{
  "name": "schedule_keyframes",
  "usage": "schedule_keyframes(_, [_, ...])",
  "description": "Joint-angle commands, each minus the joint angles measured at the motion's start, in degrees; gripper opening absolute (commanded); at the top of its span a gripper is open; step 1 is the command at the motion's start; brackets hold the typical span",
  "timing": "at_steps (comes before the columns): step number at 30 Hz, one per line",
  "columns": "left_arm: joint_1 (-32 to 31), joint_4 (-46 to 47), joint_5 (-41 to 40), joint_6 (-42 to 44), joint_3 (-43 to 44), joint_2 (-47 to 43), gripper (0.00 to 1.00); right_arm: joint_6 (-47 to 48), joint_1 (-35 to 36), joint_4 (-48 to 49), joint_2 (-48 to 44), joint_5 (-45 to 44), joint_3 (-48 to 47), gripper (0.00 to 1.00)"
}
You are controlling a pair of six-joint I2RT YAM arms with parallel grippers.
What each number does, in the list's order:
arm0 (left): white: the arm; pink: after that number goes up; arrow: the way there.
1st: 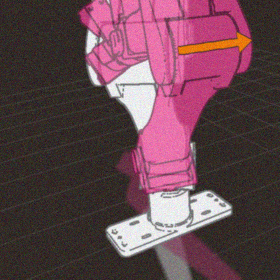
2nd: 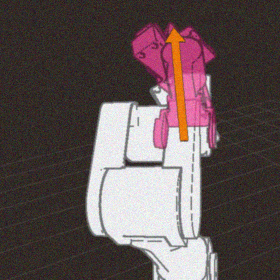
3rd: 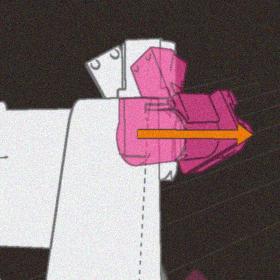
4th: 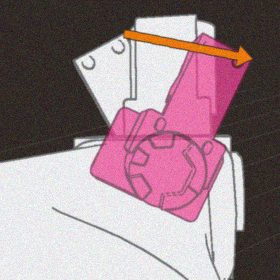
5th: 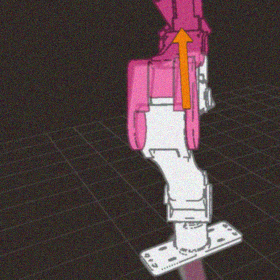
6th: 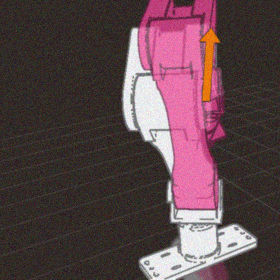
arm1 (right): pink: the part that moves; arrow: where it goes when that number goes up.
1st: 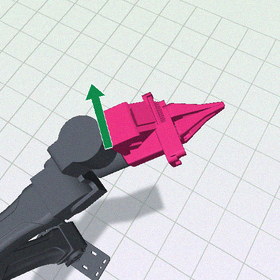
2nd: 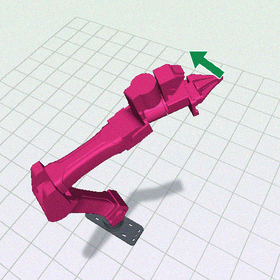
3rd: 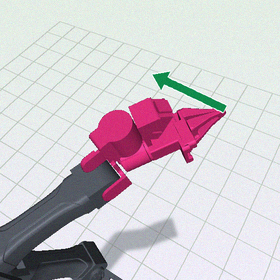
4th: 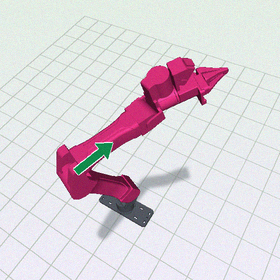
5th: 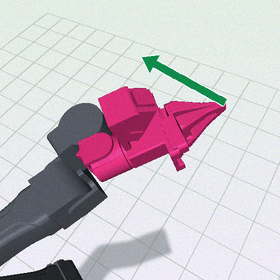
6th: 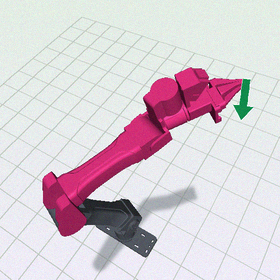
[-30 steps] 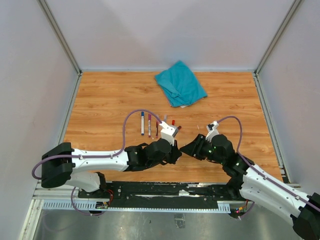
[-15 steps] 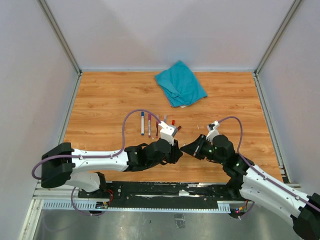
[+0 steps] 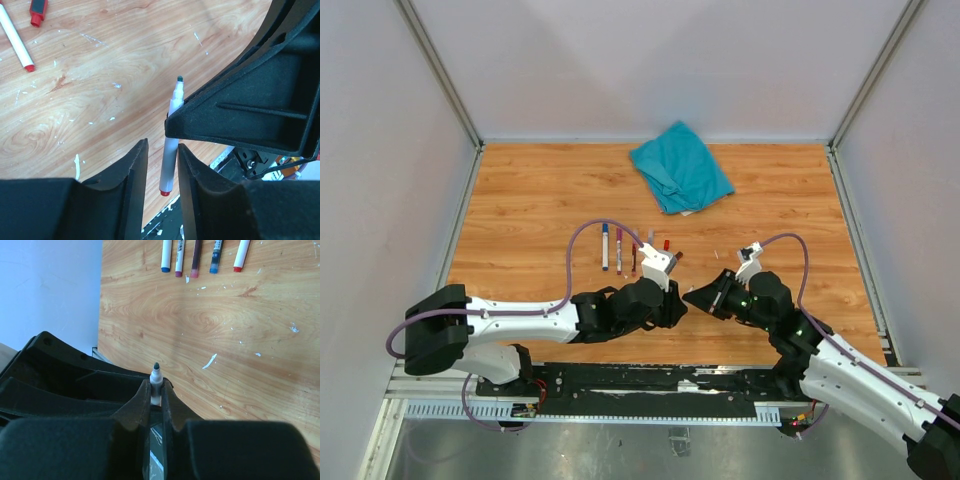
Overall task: Insert the pens into the pen caps
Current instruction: Adjust the pen.
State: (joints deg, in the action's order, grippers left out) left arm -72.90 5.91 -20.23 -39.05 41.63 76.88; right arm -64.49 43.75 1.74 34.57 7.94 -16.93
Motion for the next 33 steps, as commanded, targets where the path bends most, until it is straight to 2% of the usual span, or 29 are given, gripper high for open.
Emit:
schedule_keyframes(1, [-0.32,-0.11,-0.48,0.39,0.07,0.82,0.36,0.83,1.35,1.44,-0.87,-0.84,-0.13,0.00])
schedule_keyframes(8, [-0.33,0.06,0.23,0.38,-0.40,0.76,0.36,1.23,1.41,0.50,-2.84,-2.09,-0.19,0.01])
schedule_keyframes(13, [-0.35,0.02,0.26,0.55,-0.41,0.73,0.26,1.34,1.34,-0.04,-3.27,-2.36,-0.06,0.01])
schedule_keyframes(18, [-0.31,0.00,0.62,0.74,-0.29,0.70,0.02,2.03,1.35,-0.39,-2.81,-2.57,-0.36,0.02])
schedule_keyframes(24, [-0.35,-1.14,0.57,1.43,0.08,0.22,0.01,7.53,1.36,-2.04,-1.39,-3.24,-2.67,0.07])
schedule_keyframes(27, [-0.31,-2.19,-0.44,2.24,0.40,-0.23,0.01,13.92,1.36,-6.32,0.08,-3.63,-6.68,0.18])
schedule_keyframes(28, [-0.32,-2.12,-0.51,4.21,0.17,-0.86,0.01,18.96,1.41,-10.28,0.77,-5.57,-9.72,0.38])
schedule_keyframes(30, [-0.33,-2.28,-1.31,5.35,-0.41,-1.62,0.00,21.39,1.35,-11.66,0.91,-6.93,-10.93,0.49])
schedule_keyframes(33, [0.94,-3.24,-2.19,5.60,-1.53,-3.49,0.01,24.44,1.34,-13.46,1.31,-9.10,-12.35,0.59])
